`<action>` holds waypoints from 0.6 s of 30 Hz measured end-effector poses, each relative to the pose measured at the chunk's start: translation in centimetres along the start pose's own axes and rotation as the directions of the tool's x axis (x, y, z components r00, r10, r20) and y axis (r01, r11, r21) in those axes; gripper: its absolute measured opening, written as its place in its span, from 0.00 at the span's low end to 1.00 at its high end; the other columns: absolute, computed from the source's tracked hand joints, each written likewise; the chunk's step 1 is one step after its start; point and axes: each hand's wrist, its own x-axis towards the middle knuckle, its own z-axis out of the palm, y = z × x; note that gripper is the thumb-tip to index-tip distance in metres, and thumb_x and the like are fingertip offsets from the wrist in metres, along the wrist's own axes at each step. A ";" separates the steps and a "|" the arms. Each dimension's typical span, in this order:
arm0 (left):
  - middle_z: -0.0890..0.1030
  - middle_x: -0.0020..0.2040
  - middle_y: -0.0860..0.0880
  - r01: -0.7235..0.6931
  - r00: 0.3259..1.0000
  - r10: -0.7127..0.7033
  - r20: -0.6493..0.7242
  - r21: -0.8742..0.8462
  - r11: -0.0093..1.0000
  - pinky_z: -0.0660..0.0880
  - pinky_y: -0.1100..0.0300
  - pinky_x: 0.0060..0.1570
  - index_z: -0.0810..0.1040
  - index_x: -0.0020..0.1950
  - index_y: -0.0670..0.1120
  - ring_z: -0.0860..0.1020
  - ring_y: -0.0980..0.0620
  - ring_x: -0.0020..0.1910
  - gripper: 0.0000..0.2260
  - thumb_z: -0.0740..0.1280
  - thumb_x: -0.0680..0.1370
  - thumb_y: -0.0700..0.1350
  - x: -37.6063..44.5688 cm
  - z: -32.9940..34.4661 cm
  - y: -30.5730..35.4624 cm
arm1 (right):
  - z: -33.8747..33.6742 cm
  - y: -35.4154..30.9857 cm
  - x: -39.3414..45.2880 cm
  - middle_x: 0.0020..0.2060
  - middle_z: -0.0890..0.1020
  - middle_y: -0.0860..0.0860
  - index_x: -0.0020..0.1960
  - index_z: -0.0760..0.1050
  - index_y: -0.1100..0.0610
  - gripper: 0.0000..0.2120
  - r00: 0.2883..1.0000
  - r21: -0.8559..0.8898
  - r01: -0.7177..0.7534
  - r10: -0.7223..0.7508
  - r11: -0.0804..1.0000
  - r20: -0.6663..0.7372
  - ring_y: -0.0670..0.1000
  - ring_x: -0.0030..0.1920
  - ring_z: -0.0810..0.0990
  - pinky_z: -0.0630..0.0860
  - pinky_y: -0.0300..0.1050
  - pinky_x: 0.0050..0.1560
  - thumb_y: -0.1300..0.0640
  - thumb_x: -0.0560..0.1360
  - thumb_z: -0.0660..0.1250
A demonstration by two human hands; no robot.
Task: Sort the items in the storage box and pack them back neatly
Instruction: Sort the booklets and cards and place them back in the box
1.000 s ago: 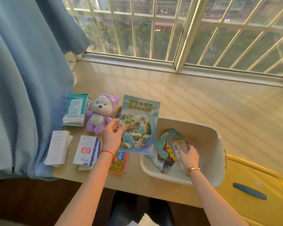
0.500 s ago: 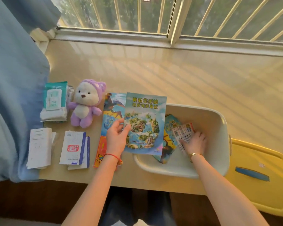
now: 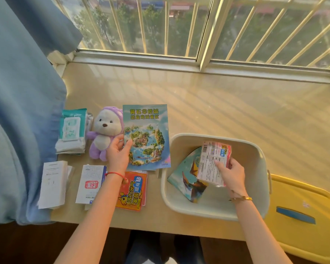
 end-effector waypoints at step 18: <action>0.80 0.59 0.42 0.061 0.976 -0.145 0.161 0.438 0.897 0.76 0.49 0.57 0.72 0.67 0.41 0.80 0.47 0.54 0.19 0.67 0.77 0.42 8.2 -1.9 -8.9 | 13.6 -7.4 -7.7 0.51 0.84 0.51 0.55 0.77 0.54 0.08 0.983 0.376 -0.063 -0.007 0.925 0.182 0.50 0.52 0.84 0.80 0.57 0.54 0.58 0.76 0.67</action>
